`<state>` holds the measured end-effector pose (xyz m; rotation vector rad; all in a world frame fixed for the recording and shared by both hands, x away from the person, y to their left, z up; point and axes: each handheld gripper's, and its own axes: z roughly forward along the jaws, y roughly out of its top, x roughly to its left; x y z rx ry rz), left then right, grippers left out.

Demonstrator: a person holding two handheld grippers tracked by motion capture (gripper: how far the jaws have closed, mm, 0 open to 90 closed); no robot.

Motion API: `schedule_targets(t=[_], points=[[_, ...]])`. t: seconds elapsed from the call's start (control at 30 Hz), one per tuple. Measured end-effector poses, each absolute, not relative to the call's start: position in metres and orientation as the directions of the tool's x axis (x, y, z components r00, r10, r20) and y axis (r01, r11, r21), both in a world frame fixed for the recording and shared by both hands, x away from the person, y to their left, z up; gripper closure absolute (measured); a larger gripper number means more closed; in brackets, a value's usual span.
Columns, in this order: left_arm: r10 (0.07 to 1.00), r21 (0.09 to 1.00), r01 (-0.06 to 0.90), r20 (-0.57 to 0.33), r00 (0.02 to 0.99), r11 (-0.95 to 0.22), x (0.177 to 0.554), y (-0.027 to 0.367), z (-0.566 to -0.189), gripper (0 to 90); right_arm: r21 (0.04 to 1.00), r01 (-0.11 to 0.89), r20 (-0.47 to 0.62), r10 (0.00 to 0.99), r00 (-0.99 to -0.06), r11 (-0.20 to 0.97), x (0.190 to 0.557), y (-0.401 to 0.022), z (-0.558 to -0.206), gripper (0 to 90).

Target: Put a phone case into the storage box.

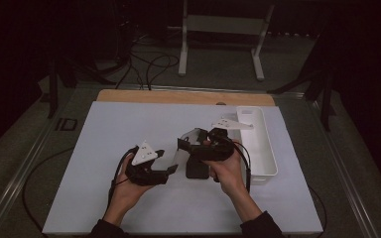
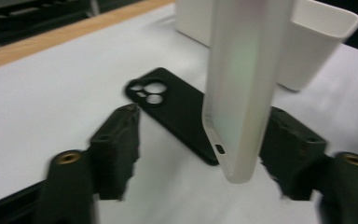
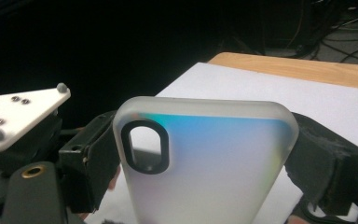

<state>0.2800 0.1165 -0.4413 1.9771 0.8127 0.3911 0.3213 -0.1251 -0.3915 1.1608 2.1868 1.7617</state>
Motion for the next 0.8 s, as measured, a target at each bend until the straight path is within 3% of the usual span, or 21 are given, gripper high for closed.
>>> schedule_targets(t=[0.13, 0.33, 0.8], points=[[0.716, 0.853, 0.387, -0.024, 0.698, -0.349, 0.28, 0.122, -0.441, 14.9, 0.874, 0.484, 0.362, 0.605, -0.709, 0.045, 0.321, -0.124, -0.391, 16.9], [0.726, 0.85, 0.374, 0.014, 0.687, -0.37, 0.274, 0.128, -0.442, 12.0, 0.881, 0.471, 0.343, 0.623, -0.703, 0.046, 0.32, -0.123, -0.39, 16.9], [0.785, 0.85, 0.408, 0.01, 0.62, -0.333, 0.268, 0.168, -0.448, 0.3, 0.889, 0.455, 0.32, 0.646, -0.693, 0.047, 0.322, -0.134, -0.384, 16.9]])
